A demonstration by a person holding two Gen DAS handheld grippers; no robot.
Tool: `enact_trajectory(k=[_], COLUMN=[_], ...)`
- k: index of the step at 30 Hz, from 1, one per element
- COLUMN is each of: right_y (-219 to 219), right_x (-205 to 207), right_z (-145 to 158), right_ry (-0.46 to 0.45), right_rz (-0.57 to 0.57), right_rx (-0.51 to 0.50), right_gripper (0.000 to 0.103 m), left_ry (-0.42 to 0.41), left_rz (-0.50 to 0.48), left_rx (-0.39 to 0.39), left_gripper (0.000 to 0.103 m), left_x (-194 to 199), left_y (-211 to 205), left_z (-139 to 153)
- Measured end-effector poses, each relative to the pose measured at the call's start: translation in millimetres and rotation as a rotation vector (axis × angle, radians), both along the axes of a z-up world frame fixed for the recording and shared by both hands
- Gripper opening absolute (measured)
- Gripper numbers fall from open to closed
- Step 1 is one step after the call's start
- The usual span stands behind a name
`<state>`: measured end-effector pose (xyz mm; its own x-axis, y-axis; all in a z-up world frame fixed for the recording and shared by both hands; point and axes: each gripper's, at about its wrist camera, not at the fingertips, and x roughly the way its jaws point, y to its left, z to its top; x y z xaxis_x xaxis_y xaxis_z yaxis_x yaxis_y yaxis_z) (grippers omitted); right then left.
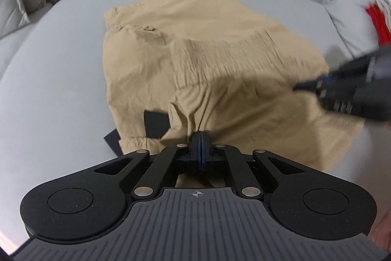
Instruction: Fold clothes
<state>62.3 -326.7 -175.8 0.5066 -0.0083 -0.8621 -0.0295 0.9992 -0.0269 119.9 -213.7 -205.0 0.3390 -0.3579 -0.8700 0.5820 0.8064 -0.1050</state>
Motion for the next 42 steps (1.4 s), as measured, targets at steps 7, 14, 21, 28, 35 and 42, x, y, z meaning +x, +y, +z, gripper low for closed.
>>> enact_trajectory(k=[7,14,21,28,35,42], right_y=[-35,-60,-56,-50,-39,-61], right_x=[-51,-109,-117,-101,-88,-89], right_z=[70,64,49,38,42,38], right_ry=[-0.125,-0.072,-0.035,0.007,0.012,0.069], right_rz=[-0.062,-0.086,-0.057,0.078,0.164,0.059], right_rx=[0.118,0.123,0.098,0.066,0.036,-0.009], right_gripper=[0.019,0.029,0.034,0.034,0.003,0.001], left_ry=[0.094,0.146,0.062,0.076,0.081,0.142], left_rz=[0.036,-0.142,-0.195,-0.212,-0.309,-0.322], left_rx=[-0.115,-0.044,0.053,0.085,0.082,0.118], left_gripper=[0.028,0.036,0.036,0.039,0.012,0.002], left_x=[-4,-39,-52,-43,-39,-28], left_y=[55,72,57,58,56,64], left_z=[44,46,33,17,12,12])
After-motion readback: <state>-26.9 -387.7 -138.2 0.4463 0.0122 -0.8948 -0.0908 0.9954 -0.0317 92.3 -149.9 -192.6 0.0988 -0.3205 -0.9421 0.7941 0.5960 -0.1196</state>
